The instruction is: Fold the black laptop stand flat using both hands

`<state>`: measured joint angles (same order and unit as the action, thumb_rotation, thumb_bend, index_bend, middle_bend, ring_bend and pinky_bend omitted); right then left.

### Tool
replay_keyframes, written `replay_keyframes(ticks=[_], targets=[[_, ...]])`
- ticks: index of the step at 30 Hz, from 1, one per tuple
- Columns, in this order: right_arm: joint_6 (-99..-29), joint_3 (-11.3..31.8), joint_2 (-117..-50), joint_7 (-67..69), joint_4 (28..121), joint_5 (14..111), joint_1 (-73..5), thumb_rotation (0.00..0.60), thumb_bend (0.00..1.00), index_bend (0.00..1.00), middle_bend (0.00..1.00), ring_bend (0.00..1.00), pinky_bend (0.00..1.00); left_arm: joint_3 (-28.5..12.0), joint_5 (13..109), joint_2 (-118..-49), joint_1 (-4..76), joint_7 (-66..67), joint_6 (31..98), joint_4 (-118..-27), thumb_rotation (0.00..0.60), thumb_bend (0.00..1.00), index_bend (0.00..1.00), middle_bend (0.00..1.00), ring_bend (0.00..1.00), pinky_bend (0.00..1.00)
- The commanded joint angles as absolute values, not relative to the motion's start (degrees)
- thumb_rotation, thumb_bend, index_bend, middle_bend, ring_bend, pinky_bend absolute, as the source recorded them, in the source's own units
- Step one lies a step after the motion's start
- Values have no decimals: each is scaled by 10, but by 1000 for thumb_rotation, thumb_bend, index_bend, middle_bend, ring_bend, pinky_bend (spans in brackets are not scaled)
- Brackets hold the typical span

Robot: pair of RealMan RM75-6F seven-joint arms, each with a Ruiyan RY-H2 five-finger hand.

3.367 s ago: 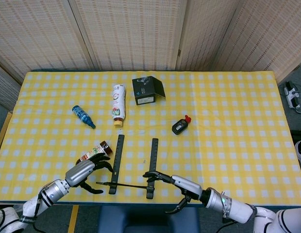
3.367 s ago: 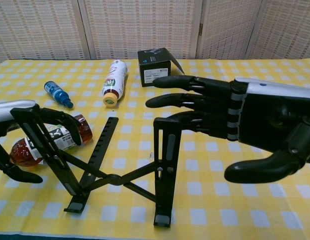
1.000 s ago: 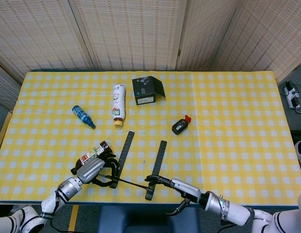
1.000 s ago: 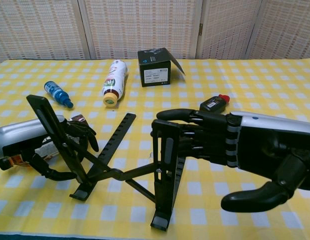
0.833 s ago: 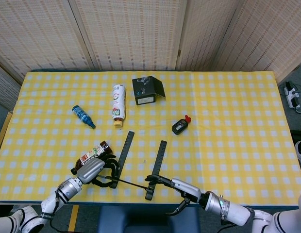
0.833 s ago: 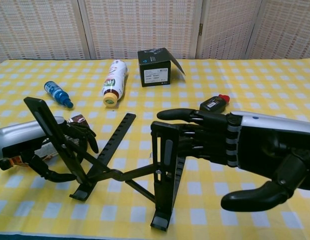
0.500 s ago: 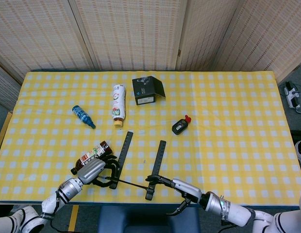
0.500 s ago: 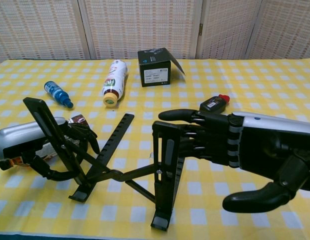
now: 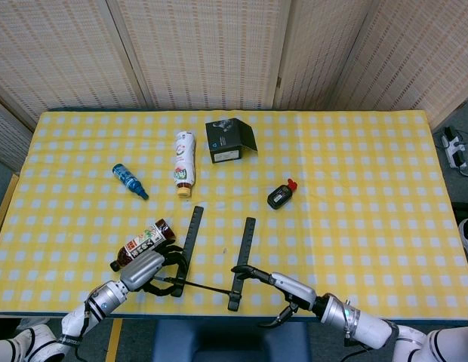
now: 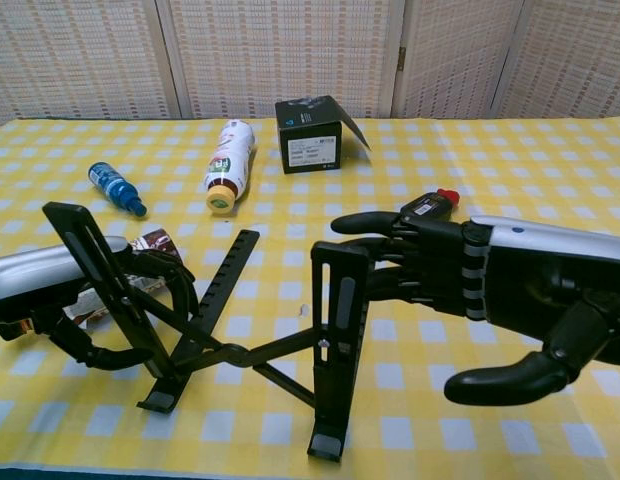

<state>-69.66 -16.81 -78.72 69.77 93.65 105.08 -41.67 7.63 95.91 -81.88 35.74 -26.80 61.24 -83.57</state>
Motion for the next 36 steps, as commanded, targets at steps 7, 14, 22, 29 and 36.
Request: replay_keyframes(ticks=[7, 14, 22, 29, 36], targets=[[-665, -149, -808, 650, 945, 1033, -417, 600, 255, 0, 19, 50, 0, 61, 950, -779, 349, -257, 639, -863, 600, 322, 216, 274, 89, 0], [-659, -120, -843, 567, 958, 995, -395, 600, 255, 0, 0, 0, 0, 52, 948, -748, 336, -269, 671, -875, 600, 322, 162, 244, 64, 0], [-664, -64, -884, 472, 966, 893, -351, 600, 255, 0, 0, 0, 0, 35, 954, -726, 322, -283, 714, -878, 600, 321, 156, 239, 58, 0], [-678, -38, -890, 446, 967, 841, -316, 600, 254, 0, 0, 0, 0, 24, 954, -718, 319, -292, 727, -875, 600, 322, 157, 239, 58, 0], [-679, -26, -882, 444, 957, 823, -291, 600, 253, 0, 0, 0, 0, 18, 951, -714, 320, -294, 722, -878, 600, 322, 156, 240, 58, 0]])
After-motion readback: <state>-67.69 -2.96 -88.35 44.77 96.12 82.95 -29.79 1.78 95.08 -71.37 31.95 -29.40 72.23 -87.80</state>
